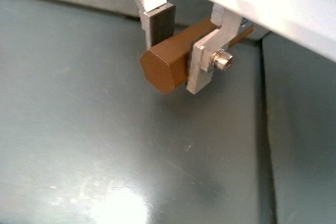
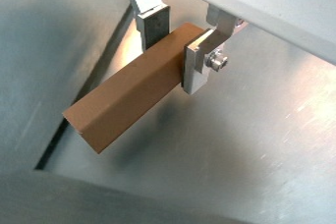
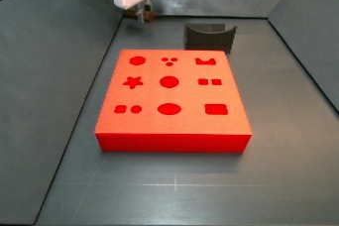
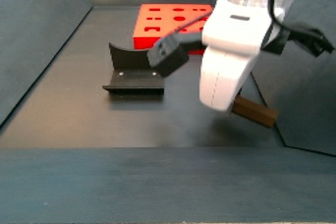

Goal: Pick up the hexagon object. Move up. Place the hexagon object on the fixture. Regrasp the hexagon object. Move to above the board. Insert the hexagon object.
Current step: Move up, then place the hexagon object on the fixture.

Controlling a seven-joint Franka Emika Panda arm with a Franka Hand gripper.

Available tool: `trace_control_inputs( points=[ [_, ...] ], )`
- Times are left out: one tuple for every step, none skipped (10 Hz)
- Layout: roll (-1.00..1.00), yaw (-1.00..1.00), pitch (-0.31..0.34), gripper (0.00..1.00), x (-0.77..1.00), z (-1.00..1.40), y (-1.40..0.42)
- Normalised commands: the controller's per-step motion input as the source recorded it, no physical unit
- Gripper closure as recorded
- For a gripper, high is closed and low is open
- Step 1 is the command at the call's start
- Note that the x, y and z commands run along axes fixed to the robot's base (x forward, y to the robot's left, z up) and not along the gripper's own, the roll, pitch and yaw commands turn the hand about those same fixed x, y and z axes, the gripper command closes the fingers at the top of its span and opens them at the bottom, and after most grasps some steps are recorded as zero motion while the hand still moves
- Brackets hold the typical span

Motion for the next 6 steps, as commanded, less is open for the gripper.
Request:
trace_control_inputs(
  points=[
    [0.03, -0.02, 0.046, 1.00, 0.01, 0.62, -0.03],
    [0.07, -0.02, 0.084, 1.00, -0.01, 0.41, -0.01],
    [0.09, -0.02, 0.092, 1.00, -0.01, 0.34, -0.01],
    [0.11, -0.01, 0.100, 1.00, -0.02, 0.19, -0.01],
    [0.00, 0.00, 0.000, 1.00, 0.00, 1.00, 0.00],
    [0.01, 0.01, 0.000, 1.00, 0.00, 1.00, 0.00]
  ],
)
